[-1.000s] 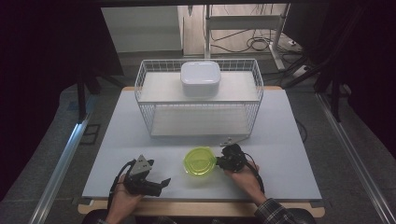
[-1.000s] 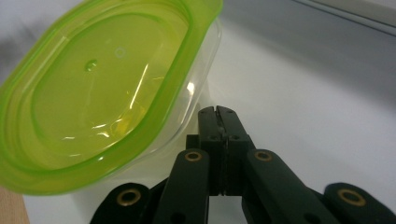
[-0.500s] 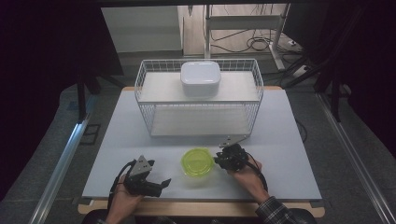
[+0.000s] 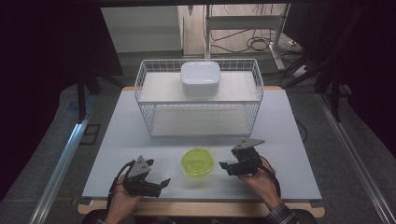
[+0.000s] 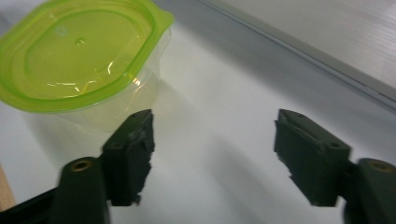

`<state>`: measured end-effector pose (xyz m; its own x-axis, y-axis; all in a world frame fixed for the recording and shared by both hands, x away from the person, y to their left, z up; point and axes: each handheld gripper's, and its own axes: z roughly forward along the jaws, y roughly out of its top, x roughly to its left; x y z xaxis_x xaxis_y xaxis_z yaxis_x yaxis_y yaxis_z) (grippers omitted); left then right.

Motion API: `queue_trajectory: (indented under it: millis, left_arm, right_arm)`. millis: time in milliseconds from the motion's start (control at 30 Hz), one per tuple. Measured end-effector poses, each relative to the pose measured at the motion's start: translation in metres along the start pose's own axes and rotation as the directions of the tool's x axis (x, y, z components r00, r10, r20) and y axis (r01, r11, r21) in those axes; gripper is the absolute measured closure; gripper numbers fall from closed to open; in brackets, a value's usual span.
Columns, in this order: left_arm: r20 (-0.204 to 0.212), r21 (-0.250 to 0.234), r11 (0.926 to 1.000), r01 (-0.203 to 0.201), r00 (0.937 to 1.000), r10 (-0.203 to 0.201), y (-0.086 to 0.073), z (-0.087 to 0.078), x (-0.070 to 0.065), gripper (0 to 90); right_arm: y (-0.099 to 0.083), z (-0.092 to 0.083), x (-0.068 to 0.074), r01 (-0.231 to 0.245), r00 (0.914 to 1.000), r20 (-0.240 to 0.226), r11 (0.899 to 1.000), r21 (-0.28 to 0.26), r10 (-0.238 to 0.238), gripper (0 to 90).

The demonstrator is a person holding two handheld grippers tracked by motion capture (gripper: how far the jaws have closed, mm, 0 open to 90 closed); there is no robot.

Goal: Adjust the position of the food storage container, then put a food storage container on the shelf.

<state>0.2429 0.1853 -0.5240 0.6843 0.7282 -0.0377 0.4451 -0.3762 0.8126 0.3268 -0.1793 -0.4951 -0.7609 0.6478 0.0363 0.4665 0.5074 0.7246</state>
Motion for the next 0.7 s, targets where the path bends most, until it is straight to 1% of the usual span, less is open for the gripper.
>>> queue_trajectory:
  millis: [67,133,167,233,267,300,333,433,567,633,700]
  left_arm:
    - [-0.003,-0.001,1.0,-0.003,1.0,0.003,-0.0002,0.0,0.0,5.2]
    - [-0.003,-0.002,1.0,-0.003,1.0,0.003,-0.0002,0.0,0.0,5.2]
    - [-0.003,-0.003,1.0,-0.004,1.0,0.004,-0.0003,-0.0001,0.0,5.1]
    - [-0.003,-0.005,1.0,-0.003,1.0,0.003,-0.0003,-0.0003,0.0003,5.1]
    - [-0.003,-0.007,1.0,-0.003,1.0,0.003,-0.0003,-0.0004,0.0003,5.2]
    - [-0.003,-0.007,1.0,-0.003,1.0,0.003,-0.0002,-0.0005,0.0002,5.2]
    - [-0.003,-0.008,1.0,-0.005,1.0,0.005,-0.0001,-0.0003,-0.0002,5.2]
    - [-0.002,-0.008,0.9999,-0.007,1.0,0.007,-0.0001,0.0001,-0.0004,5.2]
    - [0.014,-0.016,0.9999,-0.004,0.9999,0.004,-0.0005,0.0001,0.0002,5.1]
    - [0.018,-0.024,0.9997,-0.003,0.9998,0.004,-0.0003,-0.0006,0.0001,5.1]
    - [0.019,-0.029,0.9996,-0.004,0.9998,0.005,-0.0001,-0.0009,-0.0001,5.2]
  right_arm:
    - [-0.0017,-0.002,-0.0012,-0.001,0.9999,-0.014,1.0,-0.012,0.001,23.8]
    - [-0.003,-0.0024,-0.0013,-0.005,0.9998,-0.02,1.0,-0.012,0.005,22.7]
    - [-0.0057,-0.0027,-0.0008,-0.013,0.9996,-0.024,1.0,-0.013,0.012,20.1]
    - [-0.0068,-0.003,-0.0005,-0.008,0.9995,-0.029,1.0,-0.01,0.008,18.9]
    - [-0.008,-0.0037,0.0004,-0.012,0.9993,-0.036,1.0,-0.017,0.011,16.3]
    - [-0.008,-0.0037,0.0004,-0.012,0.9993,-0.036,1.0,-0.017,0.011,16.3]
    - [-0.008,-0.0046,0.0005,-0.021,0.9985,-0.052,0.999,-0.027,0.02,12.3]
    - [-0.0076,-0.0042,0.0006,-0.022,0.9985,-0.051,0.999,-0.039,0.02,8.5]
    - [-0.0074,-0.0018,-0.0002,-0.034,0.9981,-0.053,0.998,-0.051,0.031,8.2]
    - [-0.0063,0.0001,0.0011,-0.042,0.997,-0.068,0.997,-0.059,0.038,7.8]
    - [-0.002,0.0008,0.0052,-0.01,0.9978,-0.066,0.997,-0.079,0.005,6.6]
